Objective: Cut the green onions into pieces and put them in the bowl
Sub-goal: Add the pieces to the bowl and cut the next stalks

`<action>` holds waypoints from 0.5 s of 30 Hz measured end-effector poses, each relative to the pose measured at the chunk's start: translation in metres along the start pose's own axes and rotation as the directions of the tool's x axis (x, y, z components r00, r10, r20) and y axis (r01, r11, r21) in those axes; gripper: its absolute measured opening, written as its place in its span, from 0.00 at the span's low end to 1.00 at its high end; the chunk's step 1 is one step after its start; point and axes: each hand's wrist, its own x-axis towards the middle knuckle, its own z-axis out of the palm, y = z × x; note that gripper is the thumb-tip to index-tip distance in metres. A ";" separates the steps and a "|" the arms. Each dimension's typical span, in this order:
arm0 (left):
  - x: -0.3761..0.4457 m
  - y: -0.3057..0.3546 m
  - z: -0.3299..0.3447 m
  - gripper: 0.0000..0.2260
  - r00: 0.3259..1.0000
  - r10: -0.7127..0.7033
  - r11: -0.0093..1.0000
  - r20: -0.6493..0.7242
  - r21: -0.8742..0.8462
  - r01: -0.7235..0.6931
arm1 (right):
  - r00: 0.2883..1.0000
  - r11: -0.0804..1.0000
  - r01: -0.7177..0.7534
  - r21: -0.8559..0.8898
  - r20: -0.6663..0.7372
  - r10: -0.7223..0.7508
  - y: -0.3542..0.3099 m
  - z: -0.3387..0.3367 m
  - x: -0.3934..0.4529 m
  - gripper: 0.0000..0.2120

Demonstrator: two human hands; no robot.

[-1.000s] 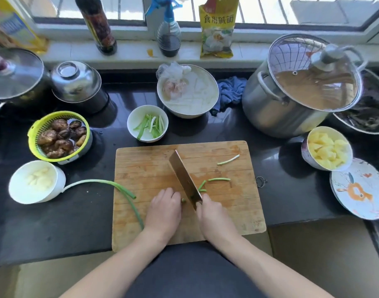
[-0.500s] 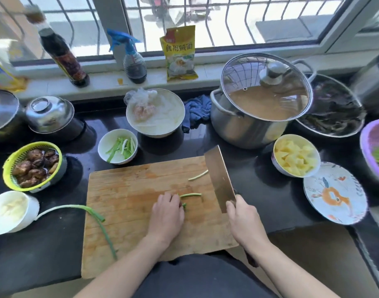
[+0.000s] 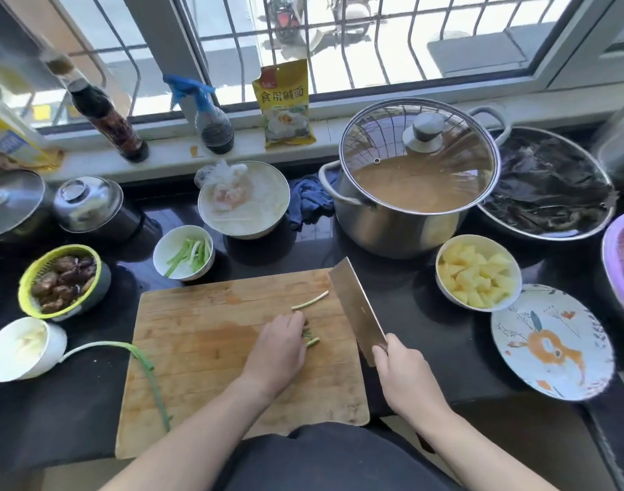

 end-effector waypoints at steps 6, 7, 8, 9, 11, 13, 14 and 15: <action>-0.018 0.010 0.032 0.08 0.998 -0.049 0.993 0.041 0.105 0.045 | 1.000 1.000 0.013 -0.013 0.020 -0.013 0.008 -0.009 0.004 0.13; -0.018 0.010 0.033 0.09 0.998 -0.063 0.990 0.013 0.128 0.061 | 1.000 1.000 0.017 -0.018 0.021 -0.017 0.010 -0.010 0.005 0.13; -0.018 0.010 0.033 0.11 0.997 -0.079 0.985 -0.005 0.152 0.079 | 0.999 1.000 0.021 -0.023 0.024 -0.021 0.012 -0.010 0.006 0.13; -0.017 0.009 0.032 0.15 0.995 -0.101 0.980 -0.003 0.171 0.100 | 0.999 0.999 0.025 -0.027 0.028 -0.025 0.013 -0.011 0.007 0.13; -0.015 0.004 0.028 0.25 0.987 -0.154 0.969 0.054 0.206 0.139 | 0.999 0.999 0.033 -0.034 0.038 -0.032 0.014 -0.012 0.008 0.12; -0.009 0.002 0.026 0.28 0.971 -0.201 0.956 0.126 0.243 0.166 | 0.998 0.998 0.042 -0.036 0.043 -0.040 0.016 -0.014 0.011 0.12; -0.006 0.003 0.026 0.26 0.965 -0.214 0.947 0.150 0.273 0.167 | 0.998 0.998 0.044 -0.036 0.046 -0.042 0.017 -0.014 0.012 0.12; -0.004 0.004 0.026 0.21 0.962 -0.221 0.936 0.159 0.312 0.163 | 0.998 0.998 0.045 -0.034 0.050 -0.043 0.018 -0.014 0.014 0.12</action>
